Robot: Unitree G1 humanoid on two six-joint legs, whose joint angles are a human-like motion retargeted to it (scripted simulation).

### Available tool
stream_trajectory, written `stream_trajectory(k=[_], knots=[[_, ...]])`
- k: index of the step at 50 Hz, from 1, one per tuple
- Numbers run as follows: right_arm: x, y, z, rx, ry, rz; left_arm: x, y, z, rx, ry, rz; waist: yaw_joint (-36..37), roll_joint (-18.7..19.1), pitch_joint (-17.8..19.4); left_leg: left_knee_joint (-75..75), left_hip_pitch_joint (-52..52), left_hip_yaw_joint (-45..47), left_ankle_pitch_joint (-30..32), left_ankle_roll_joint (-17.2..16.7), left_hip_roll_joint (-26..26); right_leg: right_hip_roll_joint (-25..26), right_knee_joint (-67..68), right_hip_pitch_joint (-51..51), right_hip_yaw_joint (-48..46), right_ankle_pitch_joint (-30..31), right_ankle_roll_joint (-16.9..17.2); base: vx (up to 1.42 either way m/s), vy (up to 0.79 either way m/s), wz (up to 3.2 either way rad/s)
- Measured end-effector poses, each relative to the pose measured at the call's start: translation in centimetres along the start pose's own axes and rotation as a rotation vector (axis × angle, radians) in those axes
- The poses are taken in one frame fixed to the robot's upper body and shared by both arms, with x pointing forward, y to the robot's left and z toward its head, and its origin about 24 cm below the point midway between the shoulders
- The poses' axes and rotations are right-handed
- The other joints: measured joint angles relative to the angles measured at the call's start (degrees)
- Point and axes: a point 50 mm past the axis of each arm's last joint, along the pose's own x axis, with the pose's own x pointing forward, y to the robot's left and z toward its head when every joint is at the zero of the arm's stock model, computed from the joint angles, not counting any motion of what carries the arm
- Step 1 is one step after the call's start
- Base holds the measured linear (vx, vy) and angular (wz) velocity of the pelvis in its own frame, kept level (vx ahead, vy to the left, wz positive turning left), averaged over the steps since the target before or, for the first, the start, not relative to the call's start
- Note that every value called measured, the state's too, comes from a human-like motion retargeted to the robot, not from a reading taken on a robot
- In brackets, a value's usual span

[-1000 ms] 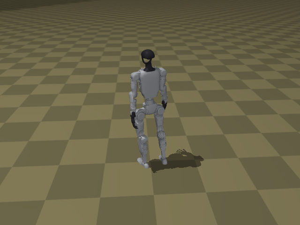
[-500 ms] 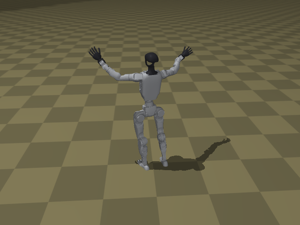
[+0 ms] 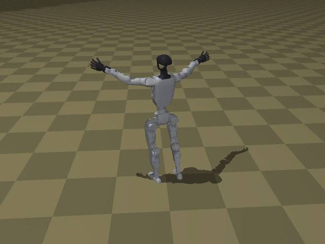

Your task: In place motions

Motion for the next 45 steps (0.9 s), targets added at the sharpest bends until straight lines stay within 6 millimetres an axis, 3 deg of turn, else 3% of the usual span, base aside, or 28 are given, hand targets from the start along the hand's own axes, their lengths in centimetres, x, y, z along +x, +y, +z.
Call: stream_trajectory(k=[2, 5, 8, 10, 13, 16, 19, 22, 24, 26, 28, 30, 33, 35, 37, 39, 42, 45], knots=[[-0.2, 0.6, -4.8, 0.082, 0.291, 0.206, -0.7, -0.6, -5.1, -0.229, 0.292, -0.127, -0.26, -0.02, 0.47, 0.06, -0.2, -0.18, 0.03, -0.06, -0.09, -0.06, 0.0, -0.09, -0.2, -0.04, -0.06, -0.08, -0.03, 0.09], [-1.6, 2.1, -8.5, 0.189, 0.499, 0.422, -2.0, -0.4, -9.6, -0.635, 0.469, -0.116, -0.71, 0.17, 0.75, -0.14, -0.44, -0.05, 0.02, -0.05, -0.25, -0.03, -0.04, -0.57, -0.14, -0.04, -0.22, -0.09, 0.0, -0.06], [-2.0, 2.9, -8.0, 0.191, 0.466, 0.378, -2.0, 0.6, -10.3, -0.873, 0.41, 0.141, -0.78, 0.66, 0.91, -0.43, 0.19, 0.71, -0.14, 0.15, -0.36, 0.07, 0.08, -0.81, 0.68, 0.14, -0.38, -0.04, 0.05, -0.29], [-2.0, 3.3, -5.7, 0.201, 0.362, 0.322, -1.7, 1.5, -9.2, -0.893, 0.297, 0.268, -0.07, 0.69, 1.3, -0.49, 1.04, 1.37, -0.3, 0.3, -0.38, 0.14, 0.16, -0.58, 1.5, 0.34, -0.51, 0.03, 0.01, -0.4], [-2.5, 3.8, 0.5, 0.214, 0.116, 0.269, -0.9, 1.2, -4.5, -0.781, 0.066, 0.203, 0.75, 0.31, 2.09, -0.6, 2.35, 2.15, -0.47, 0.39, -0.4, 0.1, 0.22, 0.04, 2.22, 0.57, -0.56, 0.02, -0.06, -0.25], [-4.2, 2.4, 8.2, 0.16, -0.241, 0.163, -1.2, -0.3, 2.5, -0.636, -0.242, 0.062, 0.79, 0.19, 2.17, -0.73, 2.72, 2.45, -0.51, 0.42, -0.37, 0.09, 0.21, 0.15, 2.32, 0.65, -0.56, 0.0, -0.02, -0.02], [-7.5, -1.6, 15.3, 0.084, -0.649, -0.088, -3.9, -1.2, 10.2, -0.406, -0.655, 0.033, 0.61, 0.27, 2.17, -0.76, 2.75, 2.55, -0.48, 0.41, -0.23, 0.19, 0.15, 0.25, 2.3, 0.63, -0.53, 0.02, -0.01, 0.01], [-12.7, -7.1, 20.7, 0.045, -1.058, -0.452, -8.9, -2.9, 16.8, -0.128, -1.091, 0.186, 0.61, -0.04, 2.28, -0.72, 2.87, 2.41, -0.5, 0.43, -0.14, 0.24, 0.05, 0.63, 1.98, 0.55, -0.47, 0.02, -0.02, 0.03], [-17.1, -10.5, 22.8, 0.058, -1.309, -0.704, -12.9, -3.8, 20.1, 0.037, -1.397, 0.418, 0.7, -0.44, 2.42, -0.72, 3.21, 2.35, -0.55, 0.48, -0.12, 0.3, 0.03, 1.07, 1.81, 0.45, -0.48, 0.07, -0.06, 0.07], [-21.4, -12.5, 23.6, 0.143, -1.525, -0.917, -16.7, -4.0, 22.1, 0.124, -1.686, 0.732, 0.62, -0.8, 2.54, -0.73, 3.66, 2.42, -0.63, 0.55, -0.08, 0.41, 0.03, 1.53, 1.83, 0.35, -0.5, 0.06, -0.04, -0.01], [-24.4, -13.0, 23.9, 0.267, -1.69, -1.032, -19.3, -4.6, 22.5, 0.066, -1.918, 0.984, 0.64, -0.97, 2.69, -0.71, 4.19, 2.61, -0.75, 0.65, 0.0, 0.56, 0.05, 1.99, 2.01, 0.29, -0.52, 0.0, 0.0, 0.0], [-25.3, -12.6, 24.0, 0.326, -1.774, -1.016, -19.9, -5.7, 22.2, -0.037, -2.016, 0.973, 0.93, -1.0, 2.77, -0.69, 4.67, 2.79, -0.86, 0.75, 0.08, 0.67, 0.13, 2.36, 2.22, 0.25, -0.51, 0.0, 0.0, 0.0], [-22.2, -11.4, 24.3, 0.242, -1.682, -0.956, -17.0, -6.1, 21.4, 0.005, -1.843, 0.791, 1.44, -0.72, 2.94, -0.63, 4.78, 2.77, -0.96, 0.85, 0.08, 0.68, 0.2, 2.47, 2.22, 0.19, -0.45, 0.0, 0.0, 0.0], [-18.4, -10.0, 23.8, 0.131, -1.513, -0.898, -13.6, -5.3, 19.7, 0.07, -1.604, 0.724, 1.39, -0.27, 2.46, -0.66, 4.33, 2.65, -0.94, 0.85, 0.06, 0.65, 0.19, 2.09, 2.1, 0.14, -0.39, 0.0, 0.0, 0.0], [-13.9, -7.9, 21.7, 0.014, -1.294, -0.787, -9.7, -4.2, 16.8, 0.166, -1.329, 0.62, 1.27, -0.04, 1.6, -0.66, 3.69, 2.59, -0.92, 0.83, 0.05, 0.61, 0.15, 1.51, 2.07, 0.14, -0.35, 0.0, 0.0, 0.0], [-9.4, -5.8, 18.4, -0.087, -1.047, -0.637, -5.9, -3.1, 13.1, 0.226, -1.021, 0.473, 1.3, -0.1, 1.29, -0.64, 3.39, 2.54, -0.92, 0.84, 0.0, 0.54, 0.15, 1.2, 2.07, 0.15, -0.31, 0.0, 0.0, 0.0], [-3.8, -3.3, 12.2, -0.198, -0.665, -0.373, -1.6, -1.7, 5.4, 0.182, -0.488, 0.242, 1.61, -0.23, 1.58, -0.61, 3.46, 2.57, -0.97, 0.89, -0.04, 0.47, 0.21, 1.17, 2.14, 0.15, -0.26, -0.04, 0.02, -0.03], [-0.4, -2.0, 5.6, -0.276, -0.304, -0.078, -0.5, -1.6, -3.5, -0.022, 0.089, -0.024, 1.89, -0.13, 2.38, -0.52, 3.76, 2.51, -1.0, 0.95, -0.05, 0.45, 0.29, 1.49, 2.19, 0.11, -0.21, -0.05, 0.02, 0.0]])
